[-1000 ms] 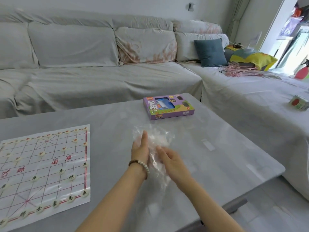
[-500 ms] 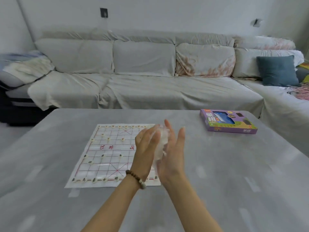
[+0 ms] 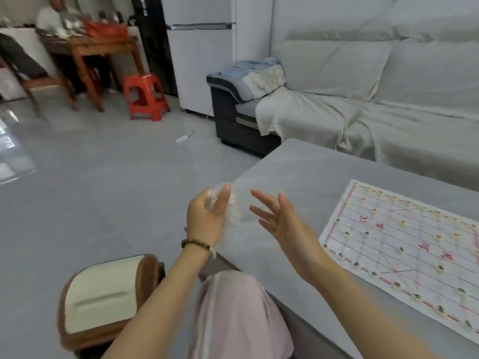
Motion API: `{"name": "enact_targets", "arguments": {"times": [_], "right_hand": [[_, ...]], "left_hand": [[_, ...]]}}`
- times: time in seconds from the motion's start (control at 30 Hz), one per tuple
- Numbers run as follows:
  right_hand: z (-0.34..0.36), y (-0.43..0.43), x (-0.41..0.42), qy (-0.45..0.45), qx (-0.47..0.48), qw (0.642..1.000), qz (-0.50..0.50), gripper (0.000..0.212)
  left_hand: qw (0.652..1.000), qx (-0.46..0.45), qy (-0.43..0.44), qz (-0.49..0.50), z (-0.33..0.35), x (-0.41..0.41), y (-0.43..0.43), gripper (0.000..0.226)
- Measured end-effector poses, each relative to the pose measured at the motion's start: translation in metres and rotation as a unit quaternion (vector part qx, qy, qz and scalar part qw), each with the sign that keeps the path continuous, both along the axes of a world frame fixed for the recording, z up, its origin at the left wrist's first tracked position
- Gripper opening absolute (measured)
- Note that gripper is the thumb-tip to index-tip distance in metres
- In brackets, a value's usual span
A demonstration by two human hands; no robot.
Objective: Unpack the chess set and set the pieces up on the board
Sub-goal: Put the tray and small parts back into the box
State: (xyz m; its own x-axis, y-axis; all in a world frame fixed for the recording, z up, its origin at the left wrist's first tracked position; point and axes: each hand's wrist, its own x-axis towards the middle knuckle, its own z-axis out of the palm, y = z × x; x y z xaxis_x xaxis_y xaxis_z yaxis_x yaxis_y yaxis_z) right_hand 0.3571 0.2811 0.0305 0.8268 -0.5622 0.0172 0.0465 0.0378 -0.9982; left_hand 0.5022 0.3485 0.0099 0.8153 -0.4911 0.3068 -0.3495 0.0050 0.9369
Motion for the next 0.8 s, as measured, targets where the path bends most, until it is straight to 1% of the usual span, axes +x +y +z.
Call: {"name": "enact_targets", "arguments": {"times": [0.03, 0.1, 0.17, 0.27, 0.33, 0.53, 0.6, 0.7, 0.8], "right_hand": [[-0.006, 0.004, 0.018, 0.019, -0.018, 1.000, 0.016, 0.053], [-0.020, 0.011, 0.052, 0.064, -0.073, 0.994, 0.052, 0.041], [-0.038, 0.018, 0.083, 0.119, -0.142, 0.978, 0.096, 0.032], [-0.076, 0.029, 0.124, 0.187, -0.265, 0.931, 0.170, 0.031], [-0.097, 0.037, 0.147, 0.208, -0.314, 0.905, 0.199, 0.030], [-0.131, 0.057, 0.186, 0.232, -0.342, 0.878, 0.239, 0.028], [-0.145, 0.060, 0.188, 0.241, -0.339, 0.874, 0.250, 0.025], [-0.157, 0.062, 0.185, 0.265, -0.344, 0.857, 0.278, 0.022], [-0.158, 0.061, 0.180, 0.269, -0.338, 0.855, 0.287, 0.021]], "left_hand": [[1.000, 0.019, 0.001, 0.013, -0.012, 0.020, 0.017, 0.038], [0.997, 0.064, -0.005, 0.039, -0.040, 0.054, 0.050, 0.049], [0.991, 0.114, -0.003, 0.073, -0.066, 0.083, 0.084, 0.056], [0.978, 0.165, -0.007, 0.130, -0.108, 0.115, 0.133, 0.047], [0.967, 0.204, -0.004, 0.155, -0.138, 0.132, 0.163, 0.042], [0.927, 0.339, 0.027, 0.159, -0.211, 0.161, 0.217, 0.032], [0.919, 0.365, 0.036, 0.146, -0.227, 0.167, 0.223, 0.033], [0.928, 0.347, 0.070, 0.116, -0.247, 0.169, 0.226, 0.028], [0.927, 0.339, 0.087, 0.133, -0.260, 0.175, 0.222, 0.033]]}}
